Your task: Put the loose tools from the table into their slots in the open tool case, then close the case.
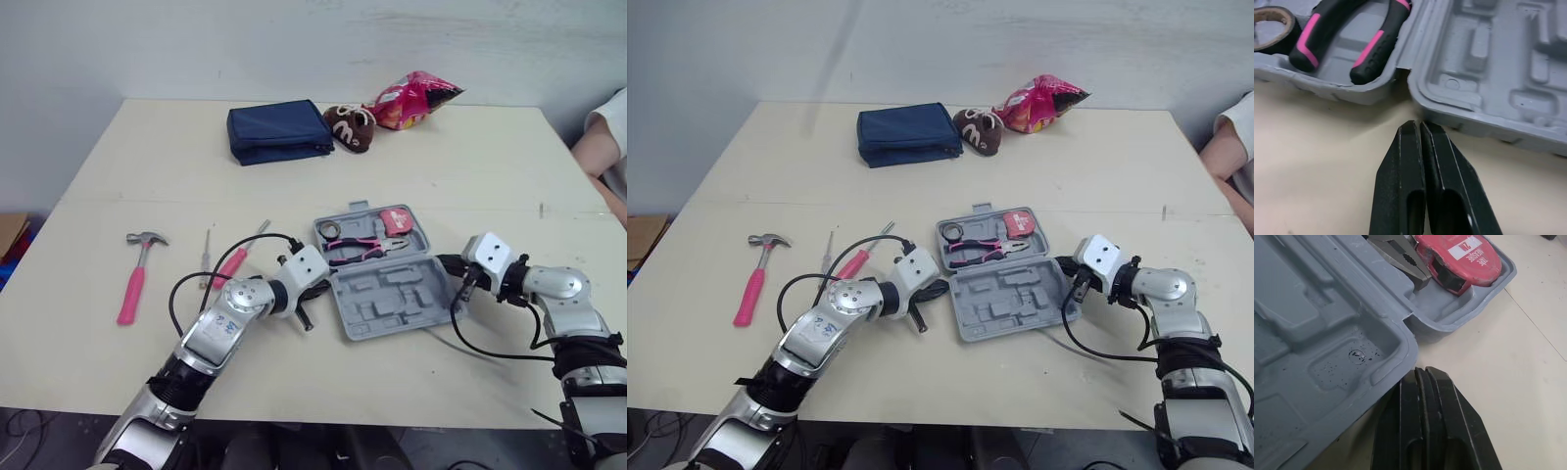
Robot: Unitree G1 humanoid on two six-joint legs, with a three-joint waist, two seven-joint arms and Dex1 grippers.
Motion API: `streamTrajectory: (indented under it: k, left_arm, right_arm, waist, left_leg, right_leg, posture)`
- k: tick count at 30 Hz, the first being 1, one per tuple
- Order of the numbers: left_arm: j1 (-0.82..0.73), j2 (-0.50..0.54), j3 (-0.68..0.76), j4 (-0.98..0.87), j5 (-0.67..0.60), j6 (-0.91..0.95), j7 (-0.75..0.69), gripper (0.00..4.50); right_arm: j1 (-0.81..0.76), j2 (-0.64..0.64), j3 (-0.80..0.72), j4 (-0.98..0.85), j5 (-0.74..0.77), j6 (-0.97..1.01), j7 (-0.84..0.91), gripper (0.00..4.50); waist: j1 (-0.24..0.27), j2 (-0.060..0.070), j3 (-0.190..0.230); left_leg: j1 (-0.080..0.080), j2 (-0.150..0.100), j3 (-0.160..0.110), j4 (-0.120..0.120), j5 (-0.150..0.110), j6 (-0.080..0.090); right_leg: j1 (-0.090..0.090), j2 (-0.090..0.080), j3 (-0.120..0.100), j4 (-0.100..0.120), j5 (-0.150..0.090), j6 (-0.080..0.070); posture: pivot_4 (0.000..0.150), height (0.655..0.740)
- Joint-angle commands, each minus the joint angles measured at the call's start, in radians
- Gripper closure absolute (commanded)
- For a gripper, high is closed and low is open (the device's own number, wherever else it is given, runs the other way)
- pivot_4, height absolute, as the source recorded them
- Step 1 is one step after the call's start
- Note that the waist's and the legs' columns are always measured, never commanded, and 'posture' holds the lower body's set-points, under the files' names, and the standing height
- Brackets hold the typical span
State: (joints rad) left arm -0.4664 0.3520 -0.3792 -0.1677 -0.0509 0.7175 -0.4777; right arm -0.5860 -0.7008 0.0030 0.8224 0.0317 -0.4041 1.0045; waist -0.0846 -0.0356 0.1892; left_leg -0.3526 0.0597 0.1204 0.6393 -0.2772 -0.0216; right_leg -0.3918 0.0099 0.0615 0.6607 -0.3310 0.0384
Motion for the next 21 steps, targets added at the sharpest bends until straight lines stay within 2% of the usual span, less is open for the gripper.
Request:
streamTrajectory:
  k: [1, 8, 10, 15, 21]
  left_arm:
    - [-0.020, -0.014, 0.029, 0.008, 0.018, -0.020, 0.018, 4.41]
    - [-0.020, -0.048, 0.038, 0.048, 0.029, -0.095, 0.019, 4.41]
    - [-0.008, -0.039, 0.035, 0.044, 0.019, -0.121, -0.010, 4.41]
    - [0.017, 0.000, 0.034, 0.008, -0.017, -0.165, -0.115, 4.41]
    - [0.073, 0.050, 0.057, -0.043, -0.064, -0.166, -0.221, 4.41]
  right_arm:
    - [-0.022, 0.009, 0.012, 0.040, -0.016, -0.036, 0.002, 4.50]
    - [-0.021, 0.031, 0.009, 0.064, 0.009, -0.112, 0.058, 4.50]
    - [-0.001, 0.041, 0.003, 0.015, 0.056, -0.112, 0.125, 4.50]
    - [0.106, 0.006, 0.006, -0.192, 0.163, -0.029, 0.292, 4.50]
    - [0.328, -0.091, -0.040, -0.539, 0.324, 0.291, 0.371, 4.50]
  waist:
    - [-0.001, 0.000, 0.000]
    - [-0.003, 0.000, 0.000]
    - [-0.003, 0.000, 0.000]
    - [0.001, 0.000, 0.000]
    - [0.009, 0.000, 0.000]
  left_leg:
    - [0.000, 0.000, 0.000, 0.000, 0.000, 0.000]
    - [0.000, 0.000, 0.000, -0.001, 0.001, -0.001]
    - [0.000, 0.000, 0.000, -0.002, 0.001, -0.001]
    - [0.000, 0.000, 0.000, -0.004, 0.001, -0.002]
    - [-0.001, 0.001, -0.001, -0.006, 0.001, -0.002]
  right_leg:
    - [0.000, 0.000, 0.000, 0.000, 0.000, 0.000]
    - [0.000, 0.000, 0.000, 0.000, 0.001, 0.000]
    - [0.000, 0.000, -0.001, 0.000, 0.001, 0.000]
    - [-0.001, 0.000, -0.001, -0.002, 0.001, 0.000]
    - [-0.001, 0.000, -0.001, -0.004, 0.000, 0.000]
  posture:
    - [0.150, 0.7400]
    - [0.150, 0.7400]
    - [0.150, 0.7400]
    - [0.150, 0.7400]
    - [0.150, 0.7400]
